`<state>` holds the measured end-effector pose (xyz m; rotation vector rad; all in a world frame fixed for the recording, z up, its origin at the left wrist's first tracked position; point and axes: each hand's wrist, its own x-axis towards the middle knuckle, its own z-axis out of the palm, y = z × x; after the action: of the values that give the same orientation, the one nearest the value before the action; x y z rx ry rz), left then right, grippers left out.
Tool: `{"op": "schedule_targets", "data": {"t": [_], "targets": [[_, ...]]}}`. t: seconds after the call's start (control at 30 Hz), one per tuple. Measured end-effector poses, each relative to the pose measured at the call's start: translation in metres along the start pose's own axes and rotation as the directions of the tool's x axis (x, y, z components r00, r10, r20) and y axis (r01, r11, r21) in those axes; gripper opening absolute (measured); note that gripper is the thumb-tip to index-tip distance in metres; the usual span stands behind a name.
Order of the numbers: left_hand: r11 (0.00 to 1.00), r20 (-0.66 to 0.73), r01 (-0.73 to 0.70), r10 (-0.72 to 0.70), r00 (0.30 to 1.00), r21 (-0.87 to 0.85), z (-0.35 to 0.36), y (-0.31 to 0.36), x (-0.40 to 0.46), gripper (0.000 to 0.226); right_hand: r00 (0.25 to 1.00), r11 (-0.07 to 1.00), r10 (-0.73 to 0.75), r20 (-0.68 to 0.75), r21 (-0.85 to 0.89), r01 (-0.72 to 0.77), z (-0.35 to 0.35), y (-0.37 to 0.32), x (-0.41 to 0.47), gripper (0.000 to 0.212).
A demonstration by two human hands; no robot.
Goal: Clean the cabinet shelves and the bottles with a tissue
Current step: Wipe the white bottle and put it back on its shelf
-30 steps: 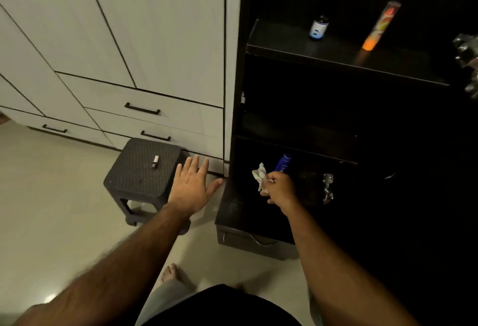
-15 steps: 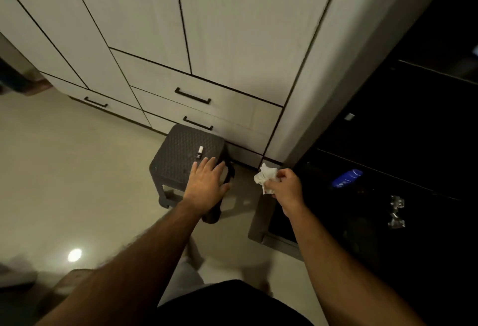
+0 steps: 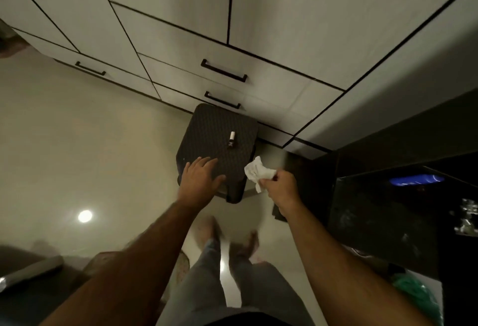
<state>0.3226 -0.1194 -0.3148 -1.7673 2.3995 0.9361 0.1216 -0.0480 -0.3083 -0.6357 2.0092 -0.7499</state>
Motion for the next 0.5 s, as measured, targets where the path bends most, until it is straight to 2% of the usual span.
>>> {"op": "schedule_targets", "data": {"t": [0.13, 0.17, 0.33, 0.5], "targets": [[0.969, 0.032, 0.103, -0.098, 0.995, -0.225, 0.018, -0.022, 0.017, 0.044, 0.999, 0.999, 0.009, 0.049, -0.035, -0.007, 0.039, 0.004, 0.025, 0.008], [0.957, 0.058, 0.120, -0.109, 0.992, -0.266, 0.025, -0.026, 0.023, 0.042, 0.998, 0.999, 0.012, 0.055, -0.037, -0.010, 0.051, 0.007, 0.034, 0.012], [0.884, 0.130, 0.155, -0.108, 0.986, -0.440, 0.049, -0.048, 0.074, 0.032, 0.995, 0.999, 0.038, 0.091, -0.041, -0.034, 0.103, 0.014, 0.079, 0.012], [0.785, 0.160, 0.246, -0.188, 0.969, -0.568, 0.074, -0.077, 0.132, 0.028, 0.995, 0.999, 0.032, 0.096, -0.030, -0.030, 0.148, 0.025, 0.127, 0.006]]}}
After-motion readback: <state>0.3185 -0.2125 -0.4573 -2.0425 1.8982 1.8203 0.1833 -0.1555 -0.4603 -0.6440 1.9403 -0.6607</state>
